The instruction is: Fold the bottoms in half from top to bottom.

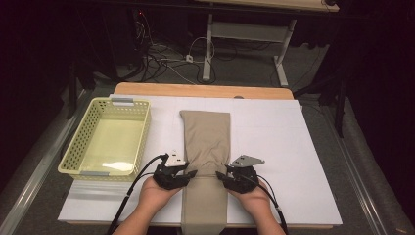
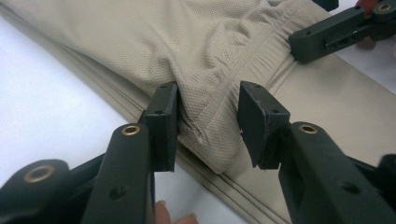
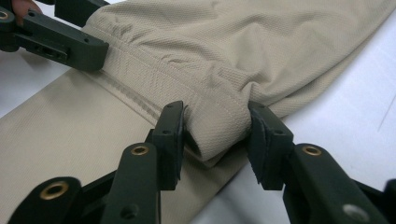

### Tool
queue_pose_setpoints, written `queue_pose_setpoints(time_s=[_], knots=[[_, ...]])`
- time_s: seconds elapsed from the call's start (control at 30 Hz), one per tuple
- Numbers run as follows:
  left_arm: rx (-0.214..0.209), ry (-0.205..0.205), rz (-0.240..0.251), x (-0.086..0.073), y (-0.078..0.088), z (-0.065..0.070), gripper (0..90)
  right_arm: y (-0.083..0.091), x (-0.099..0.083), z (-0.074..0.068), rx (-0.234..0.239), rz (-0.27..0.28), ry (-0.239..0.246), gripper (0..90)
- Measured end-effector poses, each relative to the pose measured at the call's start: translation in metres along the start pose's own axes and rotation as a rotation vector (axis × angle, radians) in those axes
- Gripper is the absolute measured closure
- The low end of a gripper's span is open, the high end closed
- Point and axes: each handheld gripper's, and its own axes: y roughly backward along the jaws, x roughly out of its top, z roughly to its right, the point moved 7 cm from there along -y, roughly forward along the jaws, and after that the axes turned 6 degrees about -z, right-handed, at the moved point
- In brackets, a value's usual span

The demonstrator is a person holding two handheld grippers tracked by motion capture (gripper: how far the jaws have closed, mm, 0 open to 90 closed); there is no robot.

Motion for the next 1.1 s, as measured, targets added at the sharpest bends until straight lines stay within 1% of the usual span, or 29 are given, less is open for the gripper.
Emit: queue_pose_setpoints(time_s=[0.13,0.23,0.27,0.3,0.37,0.53,0.63,0.8,0.87,1.0,1.07,1.1], knots=[[-0.009,-0.009,-0.001,-0.005,0.003,0.006,58.5,0.004,-0.005,-0.003,0.002,0.01,0.001,62.4],[-0.014,-0.012,0.001,-0.007,0.005,0.009,58.8,0.007,-0.007,-0.006,0.005,0.008,-0.002,62.5],[-0.016,-0.017,0.001,-0.009,0.006,0.012,58.8,0.009,-0.009,-0.008,0.005,0.009,0.007,62.7],[-0.016,-0.017,0.001,-0.009,0.006,0.012,59.0,0.009,-0.009,-0.008,0.005,0.009,0.007,62.7],[-0.021,-0.025,0.005,-0.013,0.009,0.017,59.8,0.012,-0.013,-0.012,0.006,0.01,0.008,62.7],[-0.03,-0.027,0.01,-0.018,0.012,0.022,59.9,0.015,-0.018,-0.016,0.014,0.015,0.005,62.7],[-0.04,-0.028,0.009,-0.021,0.015,0.027,60.0,0.018,-0.022,-0.02,0.014,0.013,0.017,62.7],[-0.044,-0.036,0.009,-0.026,0.017,0.031,60.1,0.022,-0.026,-0.025,0.017,0.013,0.021,62.7],[-0.052,-0.033,0.009,-0.028,0.019,0.034,60.2,0.024,-0.028,-0.027,0.019,0.013,0.023,62.8],[-0.057,-0.054,0.001,-0.032,0.023,0.042,61.1,0.029,-0.034,-0.033,0.024,0.016,0.03,63.6],[-0.057,-0.056,0.0,-0.033,0.024,0.044,61.2,0.03,-0.036,-0.034,0.025,0.015,0.03,63.7],[-0.057,-0.06,-0.003,-0.035,0.026,0.047,61.2,0.033,-0.038,-0.037,0.027,0.014,0.029,63.8]])
